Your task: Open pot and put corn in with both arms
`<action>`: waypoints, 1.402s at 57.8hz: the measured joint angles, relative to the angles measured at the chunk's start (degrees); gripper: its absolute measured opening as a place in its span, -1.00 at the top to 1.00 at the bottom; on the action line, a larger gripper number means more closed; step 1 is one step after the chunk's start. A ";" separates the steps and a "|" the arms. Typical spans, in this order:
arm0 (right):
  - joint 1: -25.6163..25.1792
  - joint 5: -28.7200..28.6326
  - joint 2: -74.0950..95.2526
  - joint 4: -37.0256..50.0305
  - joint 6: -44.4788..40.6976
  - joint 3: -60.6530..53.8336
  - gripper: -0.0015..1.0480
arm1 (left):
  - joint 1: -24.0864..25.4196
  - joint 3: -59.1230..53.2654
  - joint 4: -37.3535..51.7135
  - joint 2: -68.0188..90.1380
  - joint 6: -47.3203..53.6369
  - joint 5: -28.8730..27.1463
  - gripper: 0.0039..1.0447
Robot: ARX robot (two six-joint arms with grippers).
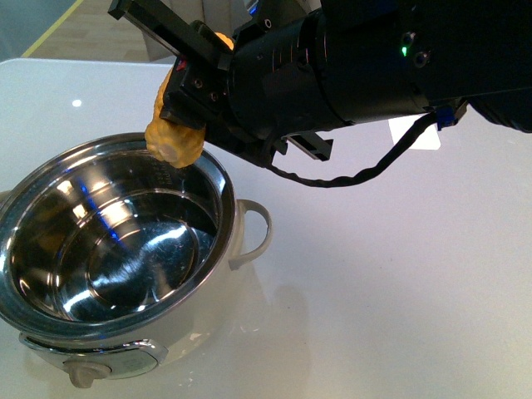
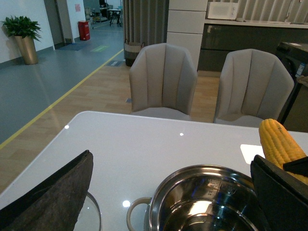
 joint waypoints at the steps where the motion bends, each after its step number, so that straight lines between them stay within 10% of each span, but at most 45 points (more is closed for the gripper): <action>1: -0.09 -0.11 0.24 0.20 0.81 0.09 0.63 | 0.00 0.02 0.00 0.00 -0.02 0.00 -0.87; 27: 1.95 -3.10 4.11 -1.44 1.18 0.50 0.65 | 0.00 0.00 0.00 0.00 0.00 0.00 -0.87; 42: 2.03 -4.20 5.20 -4.55 -2.69 0.50 0.07 | 0.00 0.00 0.00 0.00 -0.02 0.00 -0.87; 55: 2.03 -4.33 5.51 -4.57 -3.21 0.50 -0.85 | 0.00 0.00 0.00 0.00 0.00 0.00 -0.87; 81: -9.97 -7.02 -5.03 2.58 1.38 -7.91 -0.83 | 0.00 0.02 0.00 0.00 -0.02 0.00 -0.87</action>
